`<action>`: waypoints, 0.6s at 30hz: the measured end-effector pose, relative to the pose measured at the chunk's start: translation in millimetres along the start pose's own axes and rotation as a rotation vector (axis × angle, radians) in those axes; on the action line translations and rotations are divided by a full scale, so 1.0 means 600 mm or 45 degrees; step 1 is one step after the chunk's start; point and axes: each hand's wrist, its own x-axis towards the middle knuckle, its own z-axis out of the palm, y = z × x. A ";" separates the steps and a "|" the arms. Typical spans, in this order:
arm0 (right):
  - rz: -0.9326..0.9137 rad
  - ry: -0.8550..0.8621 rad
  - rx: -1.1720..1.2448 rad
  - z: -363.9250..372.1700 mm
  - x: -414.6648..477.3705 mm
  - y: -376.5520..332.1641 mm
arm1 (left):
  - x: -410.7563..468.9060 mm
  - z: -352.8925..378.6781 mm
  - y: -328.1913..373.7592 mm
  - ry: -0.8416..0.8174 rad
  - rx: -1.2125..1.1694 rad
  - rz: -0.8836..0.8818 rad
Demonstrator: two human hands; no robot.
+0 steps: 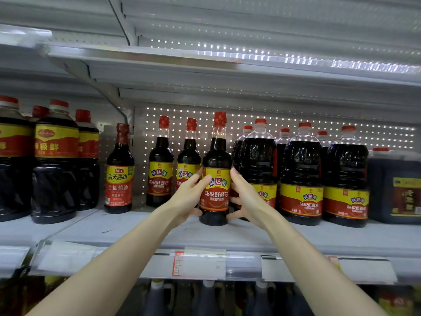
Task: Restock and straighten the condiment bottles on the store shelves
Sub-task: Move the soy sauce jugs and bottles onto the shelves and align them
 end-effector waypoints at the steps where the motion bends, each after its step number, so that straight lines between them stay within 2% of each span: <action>1: 0.003 0.000 -0.002 0.000 0.000 0.001 | 0.003 0.000 -0.001 0.007 -0.018 -0.019; 9: 0.037 0.028 -0.004 -0.003 0.016 0.001 | 0.028 0.002 -0.007 0.036 -0.068 -0.086; 18: 0.020 0.039 -0.009 -0.006 0.036 0.009 | 0.048 0.010 -0.015 0.063 -0.084 -0.054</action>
